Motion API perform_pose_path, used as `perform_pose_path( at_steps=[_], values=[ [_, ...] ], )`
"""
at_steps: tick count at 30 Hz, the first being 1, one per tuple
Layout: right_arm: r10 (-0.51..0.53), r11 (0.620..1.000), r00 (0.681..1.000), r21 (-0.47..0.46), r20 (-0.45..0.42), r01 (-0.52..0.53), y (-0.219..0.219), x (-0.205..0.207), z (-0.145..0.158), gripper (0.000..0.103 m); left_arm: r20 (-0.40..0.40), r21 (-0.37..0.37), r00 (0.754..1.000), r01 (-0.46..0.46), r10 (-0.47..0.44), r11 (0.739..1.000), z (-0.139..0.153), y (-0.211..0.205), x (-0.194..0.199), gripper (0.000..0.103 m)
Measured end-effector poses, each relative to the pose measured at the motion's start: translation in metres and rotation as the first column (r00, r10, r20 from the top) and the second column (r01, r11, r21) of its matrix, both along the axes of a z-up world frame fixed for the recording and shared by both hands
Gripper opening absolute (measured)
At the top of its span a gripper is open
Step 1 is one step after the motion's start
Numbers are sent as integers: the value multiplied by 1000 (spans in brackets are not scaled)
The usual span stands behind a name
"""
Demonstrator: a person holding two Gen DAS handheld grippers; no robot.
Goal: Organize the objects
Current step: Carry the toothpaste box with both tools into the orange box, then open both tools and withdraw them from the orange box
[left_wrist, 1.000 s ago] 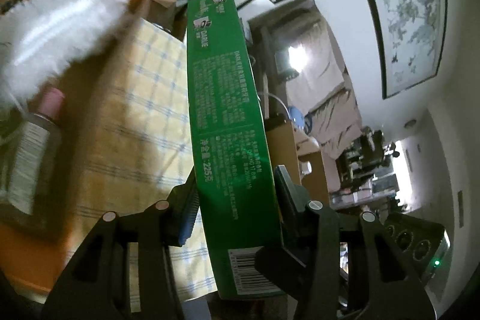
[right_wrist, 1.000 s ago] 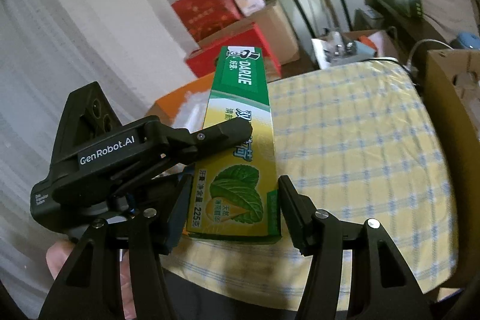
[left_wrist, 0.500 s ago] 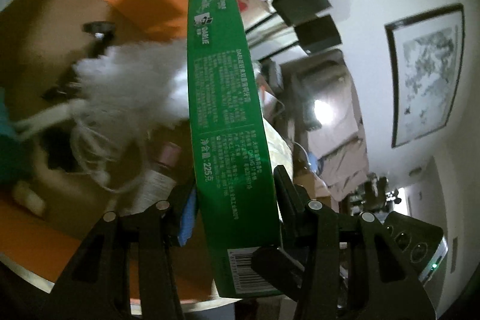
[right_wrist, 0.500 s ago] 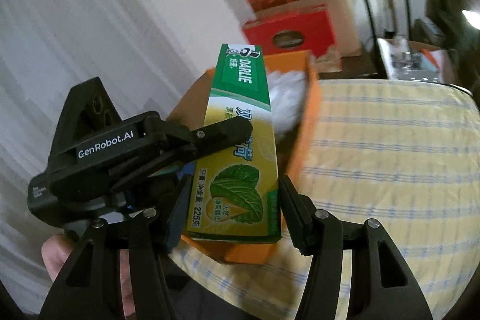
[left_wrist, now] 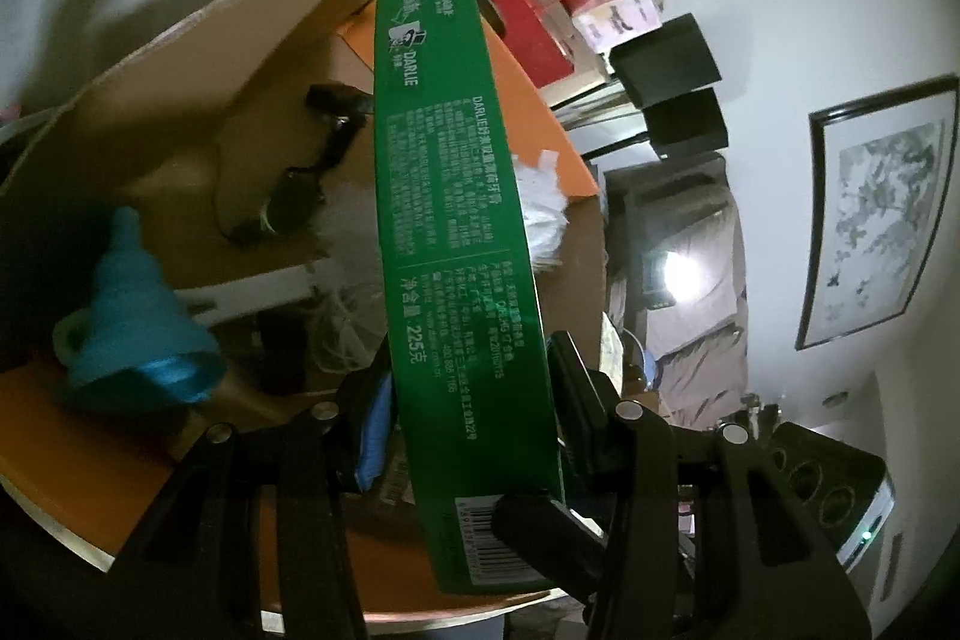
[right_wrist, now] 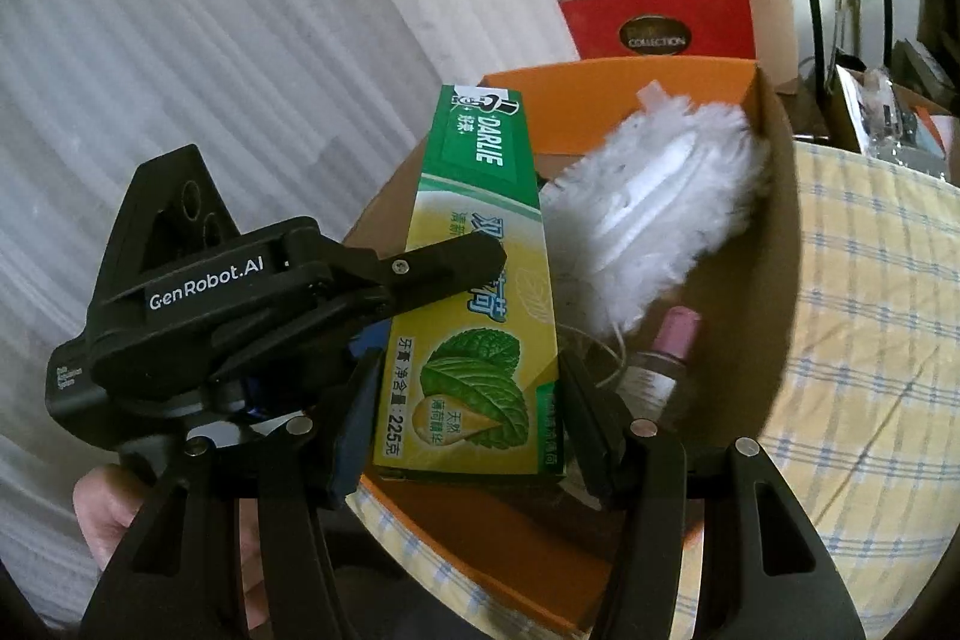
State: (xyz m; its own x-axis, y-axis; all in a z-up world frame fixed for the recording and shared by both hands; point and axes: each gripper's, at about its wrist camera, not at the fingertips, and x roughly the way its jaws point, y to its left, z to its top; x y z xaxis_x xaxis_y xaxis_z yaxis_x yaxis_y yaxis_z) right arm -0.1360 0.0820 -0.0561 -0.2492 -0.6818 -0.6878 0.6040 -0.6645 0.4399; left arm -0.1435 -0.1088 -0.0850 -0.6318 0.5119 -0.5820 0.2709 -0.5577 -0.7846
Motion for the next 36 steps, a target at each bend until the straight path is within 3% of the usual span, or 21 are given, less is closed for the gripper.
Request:
perform_pose_path(
  at_steps=[3,5,8,10,14,19,21,22,23,24,28,31,33,36],
  values=[
    [10,1000,1000,11,0,-10,-7,1,-4,58,10,-21,1000,-4,5,1000,2,-6,3,43],
    [14,1000,1000,22,-4,-14,-11,4,-5,58,8,-39,1000,-10,10,999,4,-11,8,49],
    [21,999,1000,42,-11,-21,-15,6,-9,58,5,-78,1000,-27,28,997,13,-17,16,64],
    [22,998,1000,67,-20,-21,-18,8,-13,58,-15,-118,999,-49,48,992,25,-20,23,80],
    [25,994,999,110,-44,-20,-23,11,-17,58,-62,-182,996,-70,59,981,47,-24,38,83],
    [40,985,996,171,-84,-25,-34,16,-21,59,-64,-292,997,-70,54,954,65,-23,49,83],
    [46,982,994,187,-98,-27,-38,18,-23,59,-61,-304,997,-59,43,951,68,-20,54,83],
    [43,981,994,193,-103,-23,-39,19,-25,61,-58,-306,998,-52,36,951,68,-19,55,83],
    [36,981,994,195,-103,-15,-40,16,-26,71,-56,-313,998,-50,34,948,70,-18,55,83],
    [26,982,994,191,-102,-6,-39,16,-26,76,-55,-324,998,-50,35,945,71,-17,56,84],
    [24,986,994,168,-107,-6,-32,20,-19,77,-44,-369,999,-45,31,928,68,-14,62,84],
    [12,989,993,147,-118,6,-23,25,-8,83,-53,-397,998,-46,26,917,72,-11,70,85],
    [4,992,992,125,-127,12,-15,28,1,83,-64,-424,998,-47,22,904,77,-8,75,94],
    [-19,994,989,106,-150,35,1,34,14,85,-87,-477,996,-53,12,877,86,-1,85,96]
  ],
)
